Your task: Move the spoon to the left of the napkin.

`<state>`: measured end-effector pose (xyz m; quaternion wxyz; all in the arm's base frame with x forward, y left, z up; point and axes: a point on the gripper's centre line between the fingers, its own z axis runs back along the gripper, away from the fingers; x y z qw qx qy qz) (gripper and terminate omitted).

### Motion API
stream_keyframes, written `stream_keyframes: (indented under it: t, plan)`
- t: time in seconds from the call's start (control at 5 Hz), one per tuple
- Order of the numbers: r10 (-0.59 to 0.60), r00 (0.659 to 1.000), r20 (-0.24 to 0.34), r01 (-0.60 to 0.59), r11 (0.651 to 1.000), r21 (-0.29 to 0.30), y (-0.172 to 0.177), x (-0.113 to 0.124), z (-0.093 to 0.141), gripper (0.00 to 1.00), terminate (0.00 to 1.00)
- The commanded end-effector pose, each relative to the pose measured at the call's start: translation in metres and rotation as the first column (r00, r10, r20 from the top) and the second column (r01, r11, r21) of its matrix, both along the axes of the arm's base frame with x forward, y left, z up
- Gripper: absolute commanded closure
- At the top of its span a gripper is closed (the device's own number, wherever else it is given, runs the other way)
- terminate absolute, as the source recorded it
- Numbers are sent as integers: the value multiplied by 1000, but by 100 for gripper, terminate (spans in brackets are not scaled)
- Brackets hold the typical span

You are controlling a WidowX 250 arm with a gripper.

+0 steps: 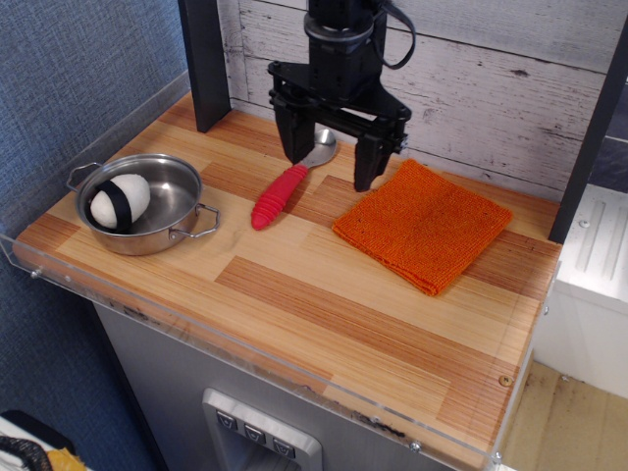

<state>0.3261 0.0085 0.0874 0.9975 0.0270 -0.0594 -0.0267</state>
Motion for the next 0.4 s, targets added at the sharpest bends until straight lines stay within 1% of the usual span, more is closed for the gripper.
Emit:
stream_keyframes:
  t: [0.0,0.2]
  plan:
    - [35,999,23,-33,997,-67,1,-3,8,0,0]
    - [35,999,23,-33,997,-67,1,-3,8,0,100]
